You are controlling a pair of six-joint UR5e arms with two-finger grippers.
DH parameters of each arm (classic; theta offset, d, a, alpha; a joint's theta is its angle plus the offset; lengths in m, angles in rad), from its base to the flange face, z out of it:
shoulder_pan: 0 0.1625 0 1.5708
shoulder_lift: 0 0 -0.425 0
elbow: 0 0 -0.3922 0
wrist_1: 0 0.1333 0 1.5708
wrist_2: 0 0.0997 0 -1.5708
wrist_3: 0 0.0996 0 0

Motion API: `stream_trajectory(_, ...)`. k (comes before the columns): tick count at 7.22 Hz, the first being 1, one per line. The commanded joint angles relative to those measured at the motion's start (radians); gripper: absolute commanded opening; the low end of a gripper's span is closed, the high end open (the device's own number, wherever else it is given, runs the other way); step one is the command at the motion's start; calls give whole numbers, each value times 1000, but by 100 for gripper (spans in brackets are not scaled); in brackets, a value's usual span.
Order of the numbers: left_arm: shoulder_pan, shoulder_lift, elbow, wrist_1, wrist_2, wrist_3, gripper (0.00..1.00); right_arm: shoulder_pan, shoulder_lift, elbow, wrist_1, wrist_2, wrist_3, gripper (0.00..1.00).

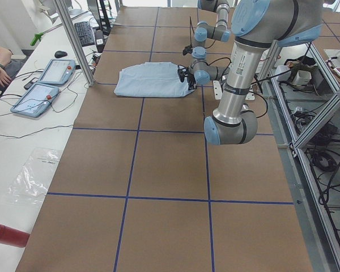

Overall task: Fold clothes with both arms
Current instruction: 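Lower both grippers onto the bundle's edge nearest the robot, then grasp the bundle's near edge with both grippers and lift it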

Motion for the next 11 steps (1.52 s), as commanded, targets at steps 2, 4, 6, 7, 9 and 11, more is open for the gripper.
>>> stream_trajectory(2, 0, 0, 1, 0, 0, 0, 0, 7, 5, 5, -1, 3, 0, 0)
stream_trajectory(4, -8, -2, -8, 0, -3, 0, 0, 15, 8, 46, -1, -2, 30, 0)
stream_trajectory(6, -11, 8, -37, 5, -9, 0, 0, 25, 5, 103, -1, 3, 40, 0)
stream_trajectory(7, -11, 15, -74, 9, -9, 0, 0, 27, 3, 126, -1, 7, 40, 0)
stream_trajectory(9, -9, 20, -177, 113, -70, 0, 0, 31, -9, 201, -1, 29, 38, 0)
stream_trajectory(11, 0, 47, -281, 162, -76, 0, 0, 31, -12, 256, -1, 40, 41, 0)
